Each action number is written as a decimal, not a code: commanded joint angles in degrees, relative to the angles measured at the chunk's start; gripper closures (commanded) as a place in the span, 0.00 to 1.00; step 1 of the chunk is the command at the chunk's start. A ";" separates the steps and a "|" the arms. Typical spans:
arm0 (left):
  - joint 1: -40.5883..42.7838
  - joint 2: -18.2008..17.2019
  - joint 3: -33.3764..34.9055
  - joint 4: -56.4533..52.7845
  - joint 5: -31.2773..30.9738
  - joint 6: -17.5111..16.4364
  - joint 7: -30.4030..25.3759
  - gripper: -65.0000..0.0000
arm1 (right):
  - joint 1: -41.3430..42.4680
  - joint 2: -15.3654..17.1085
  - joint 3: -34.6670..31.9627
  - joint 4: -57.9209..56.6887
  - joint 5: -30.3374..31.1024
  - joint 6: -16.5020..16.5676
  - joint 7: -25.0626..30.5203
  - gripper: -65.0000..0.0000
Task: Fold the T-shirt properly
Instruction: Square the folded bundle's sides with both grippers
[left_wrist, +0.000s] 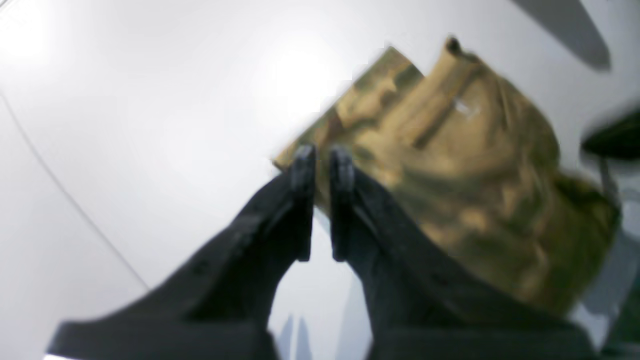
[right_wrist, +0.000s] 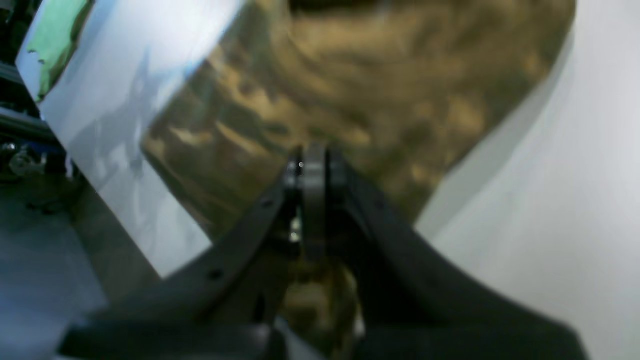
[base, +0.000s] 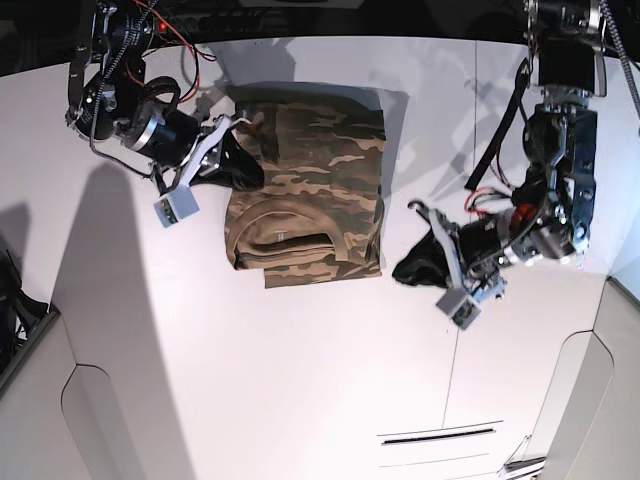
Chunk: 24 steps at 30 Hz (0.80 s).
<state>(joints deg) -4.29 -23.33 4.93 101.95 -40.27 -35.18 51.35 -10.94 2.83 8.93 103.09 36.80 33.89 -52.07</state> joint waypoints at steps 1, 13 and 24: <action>0.31 -0.31 -0.13 1.51 -1.66 -1.20 -0.79 0.91 | 1.66 0.13 0.09 1.05 1.38 0.39 2.25 1.00; 7.58 9.25 -0.11 -6.47 5.31 -3.06 -6.84 0.91 | 18.86 -5.60 -2.08 -19.23 -5.62 0.42 7.85 1.00; 1.55 8.66 -0.13 -19.54 10.99 -2.99 -10.84 0.91 | 33.14 -6.97 -6.75 -45.92 -12.74 0.39 14.75 1.00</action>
<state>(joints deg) -1.93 -14.04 4.93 81.91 -30.04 -38.39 40.60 20.84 -3.84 2.20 56.40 23.11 34.06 -38.37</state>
